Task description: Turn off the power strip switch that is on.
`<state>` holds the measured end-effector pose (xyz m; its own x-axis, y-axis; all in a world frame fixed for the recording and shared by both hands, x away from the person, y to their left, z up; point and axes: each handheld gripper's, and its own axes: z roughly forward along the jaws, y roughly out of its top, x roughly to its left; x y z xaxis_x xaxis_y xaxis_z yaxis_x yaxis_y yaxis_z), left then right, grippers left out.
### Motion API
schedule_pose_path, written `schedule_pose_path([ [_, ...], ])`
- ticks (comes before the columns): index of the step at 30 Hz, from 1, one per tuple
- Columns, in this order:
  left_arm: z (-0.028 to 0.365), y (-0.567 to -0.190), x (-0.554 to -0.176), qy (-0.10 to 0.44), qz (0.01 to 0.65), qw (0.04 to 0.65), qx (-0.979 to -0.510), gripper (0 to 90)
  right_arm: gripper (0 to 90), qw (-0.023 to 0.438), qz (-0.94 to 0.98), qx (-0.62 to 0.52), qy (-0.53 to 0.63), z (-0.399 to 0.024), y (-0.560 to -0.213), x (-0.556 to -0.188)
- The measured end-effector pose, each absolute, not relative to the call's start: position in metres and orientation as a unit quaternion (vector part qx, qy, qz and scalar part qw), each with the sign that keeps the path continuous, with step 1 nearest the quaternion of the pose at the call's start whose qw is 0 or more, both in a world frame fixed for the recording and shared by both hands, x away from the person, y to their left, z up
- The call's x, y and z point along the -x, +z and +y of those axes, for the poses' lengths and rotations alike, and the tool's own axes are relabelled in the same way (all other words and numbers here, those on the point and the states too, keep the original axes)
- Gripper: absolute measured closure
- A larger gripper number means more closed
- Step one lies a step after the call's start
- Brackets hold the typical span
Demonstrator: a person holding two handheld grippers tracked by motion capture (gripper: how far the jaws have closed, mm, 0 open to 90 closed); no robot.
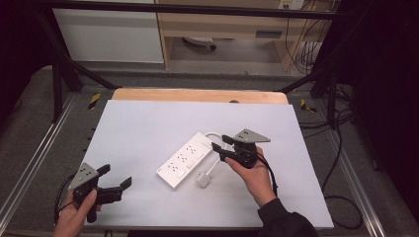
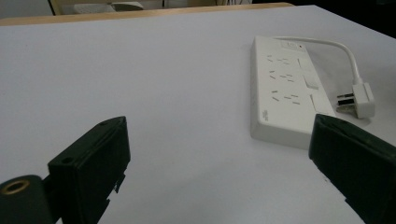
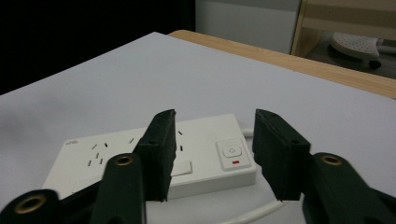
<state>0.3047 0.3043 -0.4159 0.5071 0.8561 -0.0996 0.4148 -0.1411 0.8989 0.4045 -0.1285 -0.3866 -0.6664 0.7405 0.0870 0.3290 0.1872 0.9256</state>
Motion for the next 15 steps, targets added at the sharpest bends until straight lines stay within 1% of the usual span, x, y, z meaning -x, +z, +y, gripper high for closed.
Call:
schedule_pose_path([
  [1,0.304,-0.416,-0.305,0.228,0.441,0.485,-0.72,5.2,57.1,0.197,0.745,-0.356,0.528,-0.127,-0.387,-0.404],
  [2,0.304,-0.416,-0.305,0.228,0.441,0.485,-0.72,5.2,62.7,0.2,0.745,-0.355,0.528,-0.123,-0.389,-0.405],
  [3,0.304,-0.416,-0.305,0.228,0.441,0.485,-0.72,5.2,62.7,0.2,0.745,-0.355,0.528,-0.123,-0.389,-0.405],
  [7,0.304,-0.416,-0.305,0.228,0.44,0.485,-0.721,5.2,73.3,0.2,0.746,-0.349,0.531,-0.117,-0.391,-0.405],
  [8,0.304,-0.416,-0.305,0.227,0.44,0.485,-0.721,5.2,77.2,0.201,0.747,-0.345,0.532,-0.114,-0.392,-0.405],
  [15,0.304,-0.416,-0.305,0.227,0.438,0.485,-0.722,5.2,85.4,0.198,0.753,-0.334,0.532,-0.106,-0.396,-0.404],
])
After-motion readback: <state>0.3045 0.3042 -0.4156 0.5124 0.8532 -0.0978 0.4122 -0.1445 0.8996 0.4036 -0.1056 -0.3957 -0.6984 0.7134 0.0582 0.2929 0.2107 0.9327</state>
